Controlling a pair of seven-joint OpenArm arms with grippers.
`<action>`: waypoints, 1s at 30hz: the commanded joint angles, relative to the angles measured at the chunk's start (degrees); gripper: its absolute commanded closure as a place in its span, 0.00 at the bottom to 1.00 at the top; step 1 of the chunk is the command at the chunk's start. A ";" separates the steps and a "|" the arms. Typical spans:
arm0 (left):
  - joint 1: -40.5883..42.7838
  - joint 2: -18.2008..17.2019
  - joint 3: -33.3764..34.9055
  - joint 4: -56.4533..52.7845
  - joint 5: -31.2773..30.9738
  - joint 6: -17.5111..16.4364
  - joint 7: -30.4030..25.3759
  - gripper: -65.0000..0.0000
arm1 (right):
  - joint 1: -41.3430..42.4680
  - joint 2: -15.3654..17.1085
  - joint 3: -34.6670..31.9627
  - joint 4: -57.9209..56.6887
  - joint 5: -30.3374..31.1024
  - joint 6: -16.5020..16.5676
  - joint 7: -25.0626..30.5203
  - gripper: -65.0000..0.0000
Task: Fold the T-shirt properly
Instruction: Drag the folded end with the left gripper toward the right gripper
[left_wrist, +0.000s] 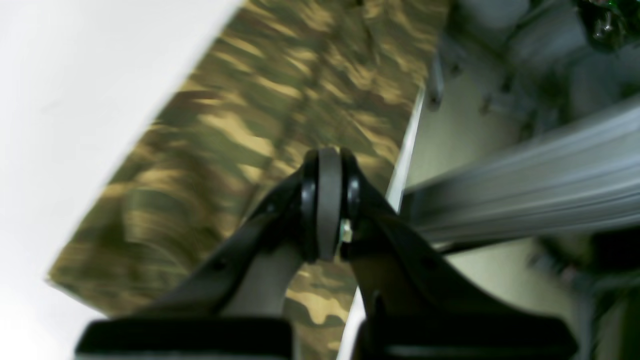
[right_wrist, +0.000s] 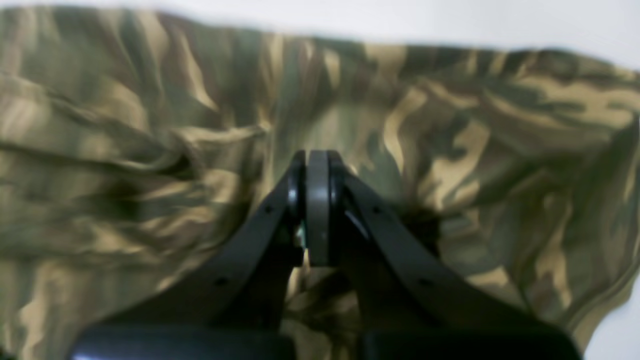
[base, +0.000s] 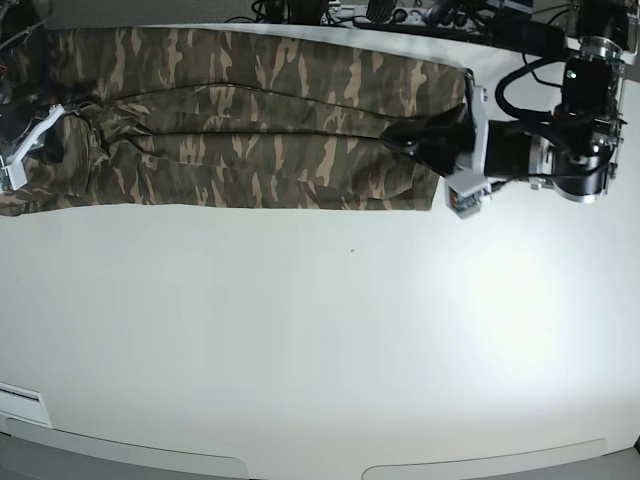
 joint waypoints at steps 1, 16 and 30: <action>0.28 -0.59 0.92 1.66 3.23 -0.43 -3.15 1.00 | 0.11 1.22 -0.55 0.74 -2.21 -1.27 2.16 1.00; 6.51 -0.02 14.51 -6.01 43.71 1.05 -25.90 1.00 | -1.31 0.59 -2.54 -9.33 -9.44 -3.91 9.62 1.00; -3.67 0.20 14.49 -27.74 46.25 1.07 -32.70 1.00 | 5.55 0.59 -3.76 -12.87 -3.43 -0.52 8.44 1.00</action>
